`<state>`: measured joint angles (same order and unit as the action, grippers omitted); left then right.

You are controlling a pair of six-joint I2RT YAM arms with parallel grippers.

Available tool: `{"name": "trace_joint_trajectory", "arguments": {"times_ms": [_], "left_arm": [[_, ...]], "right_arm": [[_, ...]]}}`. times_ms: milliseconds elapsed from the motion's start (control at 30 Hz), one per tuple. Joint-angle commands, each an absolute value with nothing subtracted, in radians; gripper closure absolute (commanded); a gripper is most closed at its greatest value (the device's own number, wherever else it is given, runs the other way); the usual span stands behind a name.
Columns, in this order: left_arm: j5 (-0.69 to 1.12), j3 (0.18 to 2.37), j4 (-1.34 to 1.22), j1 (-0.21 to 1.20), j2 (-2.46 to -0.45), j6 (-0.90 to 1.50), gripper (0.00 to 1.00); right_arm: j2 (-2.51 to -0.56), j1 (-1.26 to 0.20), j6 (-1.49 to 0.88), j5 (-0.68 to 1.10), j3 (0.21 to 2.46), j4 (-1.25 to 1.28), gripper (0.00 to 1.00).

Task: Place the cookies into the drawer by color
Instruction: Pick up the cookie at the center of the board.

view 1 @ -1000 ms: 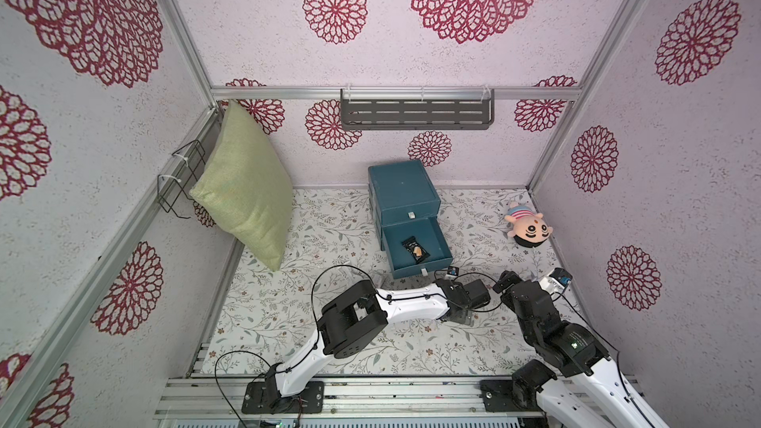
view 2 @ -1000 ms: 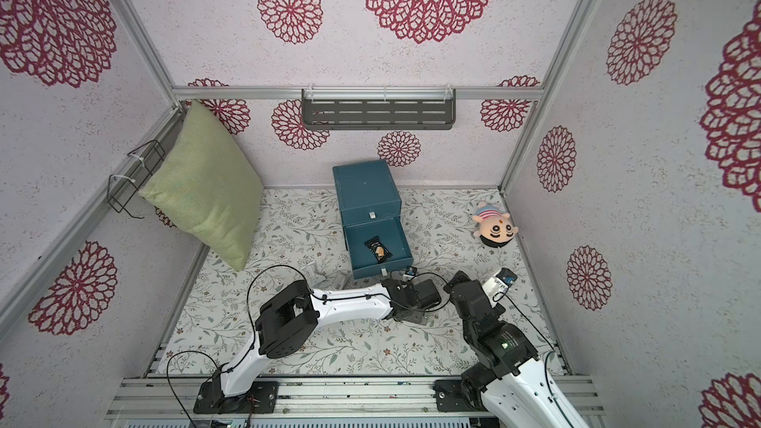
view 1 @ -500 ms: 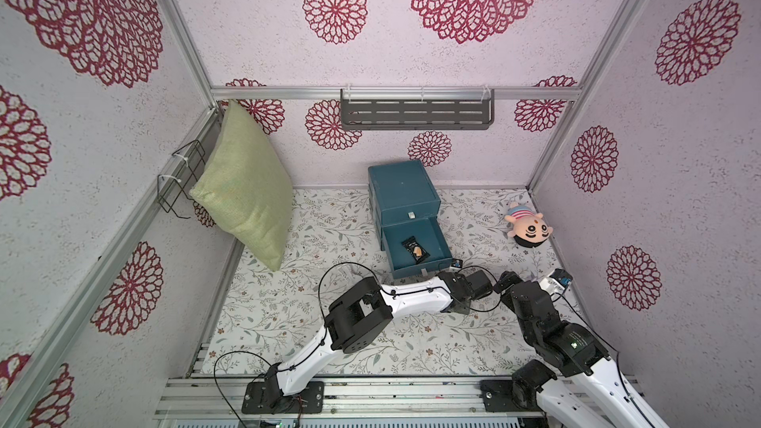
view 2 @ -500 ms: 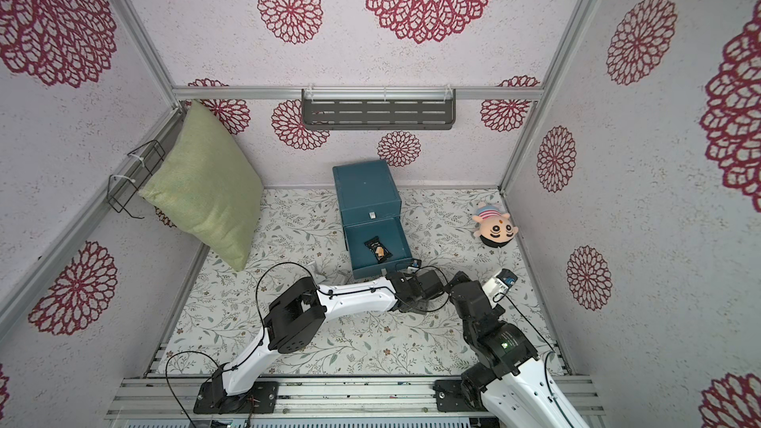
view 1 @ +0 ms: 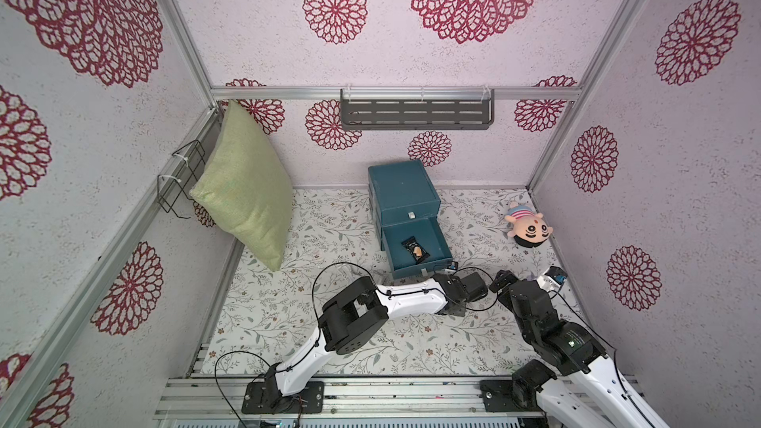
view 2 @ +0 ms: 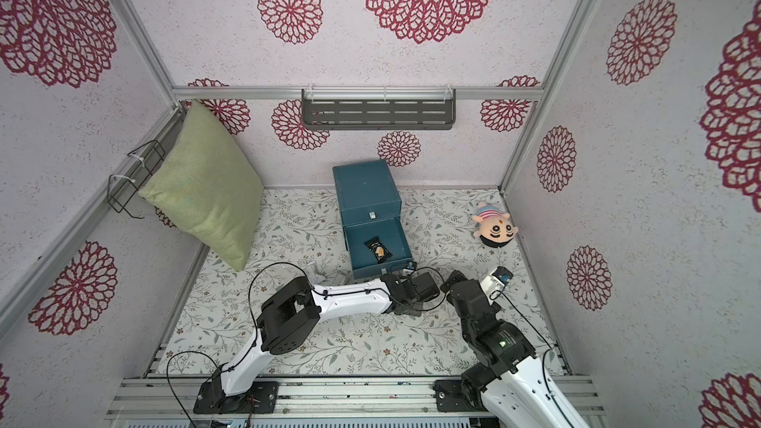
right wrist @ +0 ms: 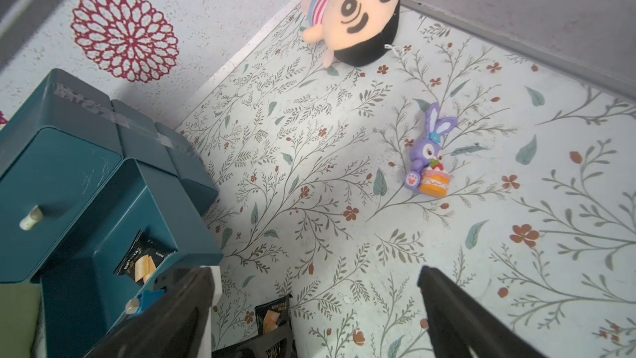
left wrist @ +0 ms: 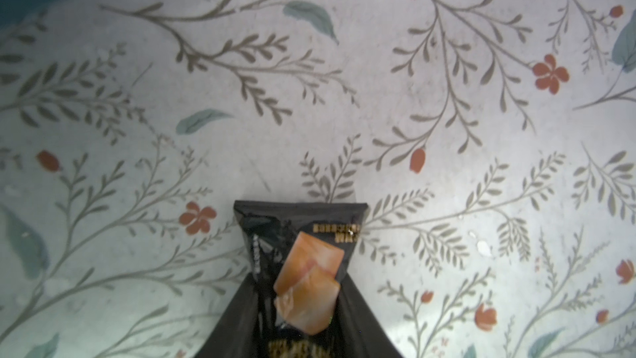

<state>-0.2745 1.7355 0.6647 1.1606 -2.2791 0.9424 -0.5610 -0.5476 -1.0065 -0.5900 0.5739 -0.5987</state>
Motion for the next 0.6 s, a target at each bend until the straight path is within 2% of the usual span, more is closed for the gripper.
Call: {"name": "trace_joint_trajectory", "arguments": {"times_ms": [0, 200, 400, 567], "left_arm": [[-0.238, 1.665, 0.684, 1.169, -2.251, 0.966, 0.64], [-0.254, 1.587, 0.674, 1.181, -2.167, 0.982, 0.65], [-0.262, 1.487, 0.642, 1.186, -2.064, 1.004, 0.65], [-0.267, 1.437, 0.623, 1.201, -1.990, 1.018, 0.65]], "right_arm": [[-0.543, -0.543, -0.904, -0.501, 0.548, -0.494, 0.01], [-0.482, -0.543, -0.803, -0.338, 0.481, -0.366, 0.01], [-0.456, -0.543, -0.670, -0.033, 0.416, -0.204, 0.01], [-0.437, -0.544, -0.655, 0.160, 0.366, -0.116, 0.01]]}}
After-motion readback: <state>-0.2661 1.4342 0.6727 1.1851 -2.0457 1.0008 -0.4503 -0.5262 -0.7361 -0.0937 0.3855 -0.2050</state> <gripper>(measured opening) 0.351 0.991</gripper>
